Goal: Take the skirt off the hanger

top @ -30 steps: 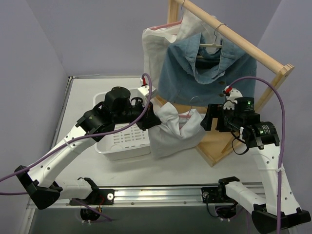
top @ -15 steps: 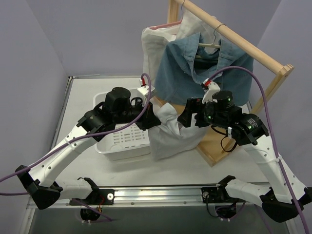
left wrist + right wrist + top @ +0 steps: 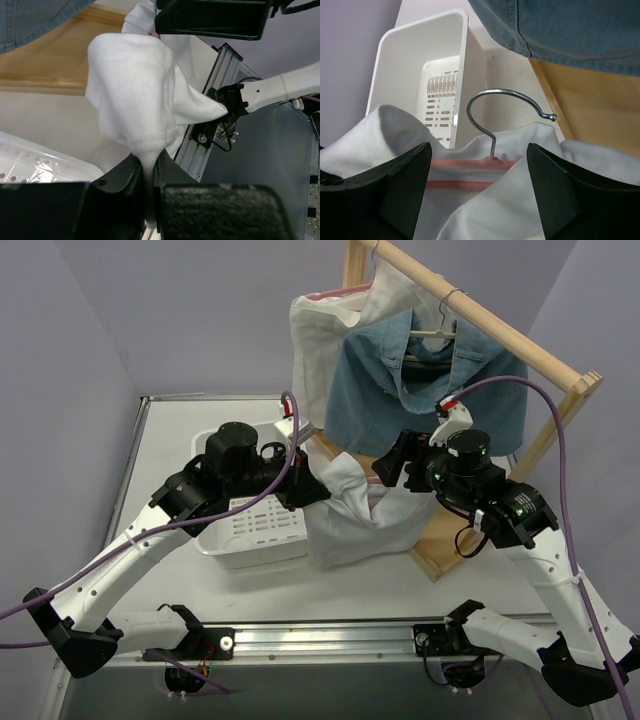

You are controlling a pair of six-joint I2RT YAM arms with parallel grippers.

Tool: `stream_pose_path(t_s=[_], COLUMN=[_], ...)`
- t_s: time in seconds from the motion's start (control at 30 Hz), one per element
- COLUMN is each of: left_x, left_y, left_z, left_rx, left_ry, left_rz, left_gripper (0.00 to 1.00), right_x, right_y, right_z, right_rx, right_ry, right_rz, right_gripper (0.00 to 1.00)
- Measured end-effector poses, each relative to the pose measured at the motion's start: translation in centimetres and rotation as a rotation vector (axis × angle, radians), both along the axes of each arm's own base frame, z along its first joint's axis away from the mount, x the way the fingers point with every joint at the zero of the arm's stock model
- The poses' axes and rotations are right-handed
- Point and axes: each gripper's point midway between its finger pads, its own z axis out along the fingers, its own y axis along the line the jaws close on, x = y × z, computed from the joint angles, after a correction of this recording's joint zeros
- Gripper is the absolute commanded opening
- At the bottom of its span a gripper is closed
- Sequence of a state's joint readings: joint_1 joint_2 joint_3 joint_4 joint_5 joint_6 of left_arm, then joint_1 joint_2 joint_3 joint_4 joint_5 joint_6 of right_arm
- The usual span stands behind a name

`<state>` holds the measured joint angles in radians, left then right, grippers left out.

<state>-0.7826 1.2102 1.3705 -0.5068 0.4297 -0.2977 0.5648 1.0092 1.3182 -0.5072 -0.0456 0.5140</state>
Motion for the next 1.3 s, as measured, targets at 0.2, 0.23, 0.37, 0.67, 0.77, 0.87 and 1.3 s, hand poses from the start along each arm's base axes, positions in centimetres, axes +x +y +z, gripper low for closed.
stream_pose_path(t_s=[0.2, 0.23, 0.37, 0.67, 0.77, 0.87, 1.3], left_x=[-0.2, -0.2, -0.1, -0.2, -0.4, -0.5, -1.8], left_y=[-0.3, -0.4, -0.5, -0.1, 0.0, -0.1, -0.2], left_z=[0.6, 0.6, 0.9, 1.2, 1.3, 1.6, 2.5], left_rx=[-0.026, -0.028, -0.037, -0.048, -0.049, -0.058, -0.092], left_ry=[-0.003, -0.003, -0.011, -0.011, -0.011, -0.032, -0.038], left_rz=[-0.015, -0.016, -0.017, -0.009, -0.015, -0.035, -0.096], left_gripper=[0.02, 0.02, 0.02, 0.02, 0.23, 0.64, 0.78], right_x=[0.8, 1.0, 1.1, 1.6, 1.3, 0.9, -0.1], right_y=[1.0, 1.0, 1.6, 0.9, 1.0, 1.3, 2.8], right_z=[-0.6, -0.6, -0.8, -2.2, -2.4, -2.6, -3.2], right_rx=[0.024, 0.025, 0.041, -0.006, -0.027, -0.04, -0.073], right_ry=[0.01, 0.008, 0.008, 0.004, 0.001, 0.002, 0.005], right_rz=[-0.015, -0.019, -0.027, -0.117, -0.136, -0.137, -0.088], right_gripper=[0.59, 0.56, 0.51, 0.0, 0.0, 0.0, 0.0])
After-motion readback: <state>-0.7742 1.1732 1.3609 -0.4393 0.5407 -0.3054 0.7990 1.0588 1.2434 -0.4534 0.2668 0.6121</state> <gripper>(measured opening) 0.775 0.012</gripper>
